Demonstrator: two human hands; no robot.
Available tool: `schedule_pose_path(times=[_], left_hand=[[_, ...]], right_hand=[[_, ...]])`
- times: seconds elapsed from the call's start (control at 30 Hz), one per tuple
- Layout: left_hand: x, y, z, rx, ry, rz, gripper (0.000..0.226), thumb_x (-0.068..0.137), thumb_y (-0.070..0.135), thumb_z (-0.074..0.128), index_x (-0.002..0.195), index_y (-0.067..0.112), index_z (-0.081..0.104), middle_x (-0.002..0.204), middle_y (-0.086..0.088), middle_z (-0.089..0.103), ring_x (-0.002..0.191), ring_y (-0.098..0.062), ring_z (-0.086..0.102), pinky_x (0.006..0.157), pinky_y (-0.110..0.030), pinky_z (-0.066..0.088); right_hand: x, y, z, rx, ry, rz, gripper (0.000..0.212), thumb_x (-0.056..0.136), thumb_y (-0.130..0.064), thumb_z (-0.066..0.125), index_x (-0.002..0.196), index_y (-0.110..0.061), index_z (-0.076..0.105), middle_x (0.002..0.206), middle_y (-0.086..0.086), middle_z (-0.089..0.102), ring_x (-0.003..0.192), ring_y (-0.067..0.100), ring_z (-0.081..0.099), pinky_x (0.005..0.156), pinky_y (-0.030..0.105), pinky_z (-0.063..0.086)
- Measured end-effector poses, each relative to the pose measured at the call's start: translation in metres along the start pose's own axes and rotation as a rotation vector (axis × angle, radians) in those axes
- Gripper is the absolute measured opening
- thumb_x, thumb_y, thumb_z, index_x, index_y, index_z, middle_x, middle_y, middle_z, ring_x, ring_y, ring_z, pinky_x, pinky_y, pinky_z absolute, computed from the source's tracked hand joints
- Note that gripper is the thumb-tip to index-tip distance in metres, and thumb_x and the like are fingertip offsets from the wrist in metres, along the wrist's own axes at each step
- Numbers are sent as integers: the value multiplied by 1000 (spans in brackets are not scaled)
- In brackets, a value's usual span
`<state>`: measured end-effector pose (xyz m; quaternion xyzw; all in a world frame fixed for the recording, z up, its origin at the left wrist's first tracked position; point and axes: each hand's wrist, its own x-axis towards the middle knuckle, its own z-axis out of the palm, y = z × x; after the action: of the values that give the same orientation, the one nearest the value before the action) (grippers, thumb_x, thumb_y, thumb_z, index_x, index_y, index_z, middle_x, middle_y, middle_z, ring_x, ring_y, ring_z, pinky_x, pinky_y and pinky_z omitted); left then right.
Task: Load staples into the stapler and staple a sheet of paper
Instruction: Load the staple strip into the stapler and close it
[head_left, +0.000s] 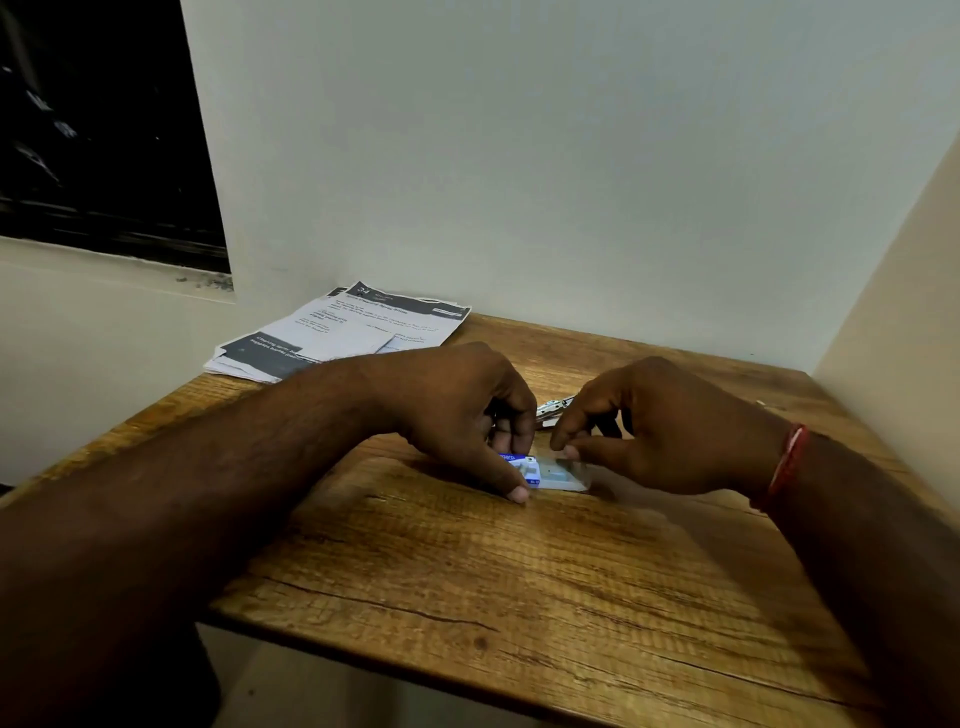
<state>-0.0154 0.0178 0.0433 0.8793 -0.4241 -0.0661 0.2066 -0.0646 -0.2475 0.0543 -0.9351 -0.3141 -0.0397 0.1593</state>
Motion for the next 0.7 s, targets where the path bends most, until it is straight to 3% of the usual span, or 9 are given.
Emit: schedule_pose_path(times=[0.07,0.17,0.27,0.4,0.5,0.63,0.7], left_hand=[[0,0,0,0,-1,0,36,78,48,103,97,25,83,86,8,82,58,8,64,58,-9,49],[-1,-1,-1,-7,0,0,36,78,48,103,97,24,83,87,7,82,58,8,64,59,-11,51],[-2,-3,-3,-16,-1,-2,36,77,47,104,97,24,83,86,8,82,58,7,64,59,-11,51],[-2,-4,-4,-11,-3,-9,35,78,44,104,97,24,84,84,11,80,59,7,65,58,-9,49],[-1,-4,-4,-15,1,-9,33,79,42,104,97,22,84,81,9,80,58,8,65,58,-7,49],[-1,-3,-5,-11,-6,-8,34,79,43,104,97,22,84,75,12,78,59,8,65,56,-7,47],[-1,-2,-5,-2,-2,-8,34,79,44,103,97,23,85,75,12,77,59,7,66,56,-7,47]], right_hand=[[-1,3,-6,47,2,33,12,94,-41,86,104,-47,85,96,-27,79,84,4,71,65,15,52],[-7,8,-17,101,-129,122,38,77,-61,93,111,-50,80,102,-24,78,88,3,72,71,18,54],[-9,11,-19,232,-240,184,51,72,-43,102,119,-40,81,104,-16,81,89,5,76,74,17,58],[-3,13,-8,308,-223,157,44,81,-18,100,119,-29,81,102,-7,86,93,12,82,87,26,64],[0,13,-4,345,-161,141,36,84,-17,98,114,-27,82,101,-6,87,95,13,83,93,30,66],[2,15,2,357,-97,125,22,83,-22,98,102,-28,88,98,-6,87,92,14,83,87,29,66],[3,15,3,325,-83,120,17,85,-26,96,99,-33,90,95,-6,87,90,17,82,87,37,66]])
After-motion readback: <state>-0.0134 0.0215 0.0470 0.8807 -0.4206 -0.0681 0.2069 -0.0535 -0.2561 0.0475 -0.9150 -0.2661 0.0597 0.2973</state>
